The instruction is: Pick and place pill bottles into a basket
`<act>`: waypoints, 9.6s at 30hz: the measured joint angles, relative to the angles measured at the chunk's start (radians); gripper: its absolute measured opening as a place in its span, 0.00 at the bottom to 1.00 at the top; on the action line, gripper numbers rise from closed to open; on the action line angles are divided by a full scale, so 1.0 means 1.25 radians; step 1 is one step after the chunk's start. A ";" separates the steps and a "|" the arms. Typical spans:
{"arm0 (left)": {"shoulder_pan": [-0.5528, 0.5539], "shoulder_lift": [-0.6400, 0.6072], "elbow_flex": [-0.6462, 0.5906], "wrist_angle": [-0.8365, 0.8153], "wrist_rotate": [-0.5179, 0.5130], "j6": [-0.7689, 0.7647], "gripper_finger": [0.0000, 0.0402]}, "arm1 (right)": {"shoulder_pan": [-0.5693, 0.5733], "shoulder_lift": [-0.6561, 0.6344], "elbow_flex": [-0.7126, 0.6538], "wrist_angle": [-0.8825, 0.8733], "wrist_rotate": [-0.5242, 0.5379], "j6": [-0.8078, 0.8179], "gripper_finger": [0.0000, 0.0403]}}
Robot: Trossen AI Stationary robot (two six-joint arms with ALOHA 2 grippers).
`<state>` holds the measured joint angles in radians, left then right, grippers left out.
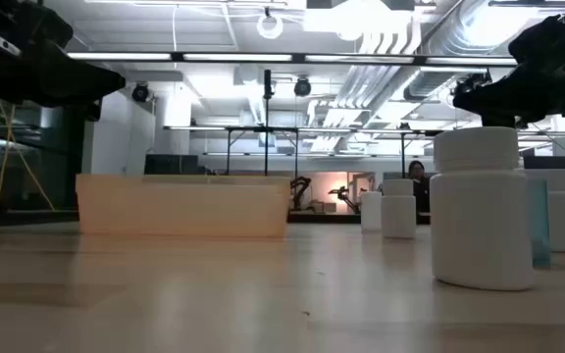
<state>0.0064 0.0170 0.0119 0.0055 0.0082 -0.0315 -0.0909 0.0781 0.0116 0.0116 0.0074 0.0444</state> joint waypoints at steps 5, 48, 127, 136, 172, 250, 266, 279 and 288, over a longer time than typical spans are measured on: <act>0.000 0.000 0.000 0.000 0.000 0.000 0.20 | 0.000 0.000 0.000 0.000 0.000 0.000 0.02; 0.000 0.000 0.000 0.000 0.000 0.000 0.20 | 0.000 0.000 0.000 0.000 0.000 0.000 0.02; 0.000 0.000 0.000 0.000 0.000 0.000 0.20 | 0.000 0.000 0.000 0.000 0.000 0.000 0.02; 0.000 0.000 0.000 0.000 0.000 0.000 0.20 | 0.000 0.000 0.000 0.000 0.000 0.000 0.02; 0.000 0.000 0.000 0.000 0.000 0.000 0.20 | 0.000 0.000 0.000 -0.001 -0.009 0.098 0.02; 0.000 0.000 0.000 0.006 -0.038 -0.138 0.20 | 0.000 0.612 0.412 0.124 0.376 -0.086 0.54; 0.000 0.000 0.000 0.007 -0.042 -0.048 0.20 | -0.134 0.932 0.580 -0.001 0.364 0.160 0.58; 0.000 0.000 0.000 0.038 -0.052 -0.084 0.20 | -0.205 1.181 0.752 -0.079 0.324 0.179 0.69; 0.000 0.000 0.000 0.020 -0.055 -0.076 0.20 | -0.216 1.283 0.892 -0.363 0.321 0.205 0.69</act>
<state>0.0063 0.0170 0.0120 0.0309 -0.0599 -0.1269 -0.3607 1.6820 1.1266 -0.4418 0.4091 0.3006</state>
